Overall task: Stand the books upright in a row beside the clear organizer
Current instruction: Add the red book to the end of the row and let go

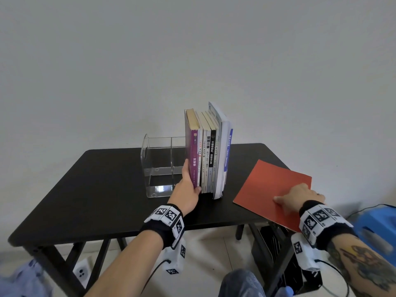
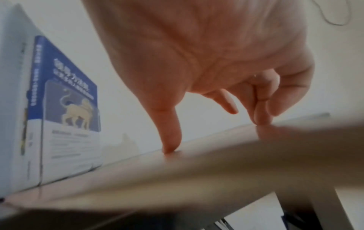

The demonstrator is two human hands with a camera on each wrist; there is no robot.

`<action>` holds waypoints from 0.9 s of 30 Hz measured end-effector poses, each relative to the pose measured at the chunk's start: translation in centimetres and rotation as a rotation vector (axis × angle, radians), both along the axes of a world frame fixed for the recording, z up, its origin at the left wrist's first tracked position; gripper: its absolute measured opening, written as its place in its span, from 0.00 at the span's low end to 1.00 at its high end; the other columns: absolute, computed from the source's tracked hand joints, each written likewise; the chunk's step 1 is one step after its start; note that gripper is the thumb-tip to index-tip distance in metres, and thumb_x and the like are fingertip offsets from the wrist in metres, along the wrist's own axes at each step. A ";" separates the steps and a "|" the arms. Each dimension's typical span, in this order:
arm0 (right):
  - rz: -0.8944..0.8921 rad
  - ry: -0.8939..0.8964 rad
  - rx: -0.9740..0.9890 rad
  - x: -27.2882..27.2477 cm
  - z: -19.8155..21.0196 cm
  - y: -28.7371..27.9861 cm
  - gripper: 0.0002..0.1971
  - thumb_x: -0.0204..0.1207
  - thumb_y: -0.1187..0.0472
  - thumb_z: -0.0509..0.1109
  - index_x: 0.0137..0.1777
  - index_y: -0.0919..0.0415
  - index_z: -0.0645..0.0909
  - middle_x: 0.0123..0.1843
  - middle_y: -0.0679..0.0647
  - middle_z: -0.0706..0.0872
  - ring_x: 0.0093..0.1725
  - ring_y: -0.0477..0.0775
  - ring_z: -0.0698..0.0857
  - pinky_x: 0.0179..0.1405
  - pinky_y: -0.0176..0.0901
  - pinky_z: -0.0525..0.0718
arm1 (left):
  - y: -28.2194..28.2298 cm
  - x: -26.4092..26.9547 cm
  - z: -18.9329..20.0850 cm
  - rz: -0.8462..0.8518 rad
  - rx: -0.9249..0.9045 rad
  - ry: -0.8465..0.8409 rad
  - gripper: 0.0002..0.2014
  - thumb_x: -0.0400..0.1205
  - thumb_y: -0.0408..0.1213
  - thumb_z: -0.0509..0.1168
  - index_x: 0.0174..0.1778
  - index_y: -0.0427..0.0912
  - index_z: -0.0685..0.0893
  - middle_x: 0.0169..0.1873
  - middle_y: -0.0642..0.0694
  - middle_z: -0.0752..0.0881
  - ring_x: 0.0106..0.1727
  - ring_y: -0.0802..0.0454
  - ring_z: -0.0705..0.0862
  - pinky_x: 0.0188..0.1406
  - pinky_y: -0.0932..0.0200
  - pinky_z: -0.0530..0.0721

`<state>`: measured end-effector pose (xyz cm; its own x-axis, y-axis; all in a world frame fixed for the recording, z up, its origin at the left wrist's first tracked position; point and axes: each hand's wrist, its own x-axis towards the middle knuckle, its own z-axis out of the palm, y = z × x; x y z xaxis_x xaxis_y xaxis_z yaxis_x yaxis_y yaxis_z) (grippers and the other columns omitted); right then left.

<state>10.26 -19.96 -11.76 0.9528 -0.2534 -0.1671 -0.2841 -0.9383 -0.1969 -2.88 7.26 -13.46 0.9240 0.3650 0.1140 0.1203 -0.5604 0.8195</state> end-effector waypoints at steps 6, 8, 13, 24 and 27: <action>0.061 0.061 0.039 0.6 0.9 -1.8 0.38 0.61 0.36 0.81 0.62 0.65 0.80 0.62 0.59 0.83 0.62 0.62 0.84 0.64 0.53 0.82 | 0.0 0.0 0.0 -0.007 0.011 -0.008 0.48 0.83 0.26 0.63 0.85 0.53 0.33 0.74 0.43 0.77 0.73 0.45 0.78 0.73 0.47 0.74; 0.093 0.095 0.100 0.6 0.9 -2.7 0.29 0.63 0.40 0.83 0.49 0.66 0.84 0.54 0.60 0.87 0.55 0.60 0.87 0.59 0.50 0.86 | 0.1 -0.1 0.1 -0.012 0.015 -0.006 0.48 0.83 0.26 0.63 0.85 0.53 0.33 0.75 0.43 0.76 0.73 0.45 0.77 0.73 0.47 0.73; 0.031 -0.071 0.550 0.7 1.6 -4.3 0.15 0.68 0.66 0.80 0.49 0.75 0.84 0.46 0.70 0.90 0.48 0.69 0.89 0.56 0.60 0.87 | 0.1 0.0 0.0 -0.016 0.023 -0.011 0.48 0.83 0.27 0.63 0.85 0.53 0.33 0.76 0.43 0.75 0.74 0.46 0.77 0.73 0.48 0.73; 0.373 -1.027 0.823 -6.2 14.9 2.6 0.07 0.83 0.56 0.60 0.52 0.59 0.76 0.35 0.44 0.77 0.36 0.45 0.76 0.39 0.38 0.69 | 0.2 0.0 -0.1 -0.008 0.003 -0.012 0.48 0.83 0.27 0.64 0.85 0.53 0.33 0.73 0.43 0.78 0.72 0.45 0.79 0.72 0.46 0.75; 0.477 -1.216 0.987 -8.6 17.6 4.4 0.11 0.84 0.55 0.60 0.57 0.62 0.74 0.37 0.36 0.76 0.34 0.28 0.77 0.36 0.22 0.71 | 0.3 0.0 -0.3 -0.015 -0.008 -0.017 0.49 0.83 0.27 0.64 0.85 0.55 0.33 0.72 0.44 0.79 0.70 0.46 0.80 0.73 0.47 0.75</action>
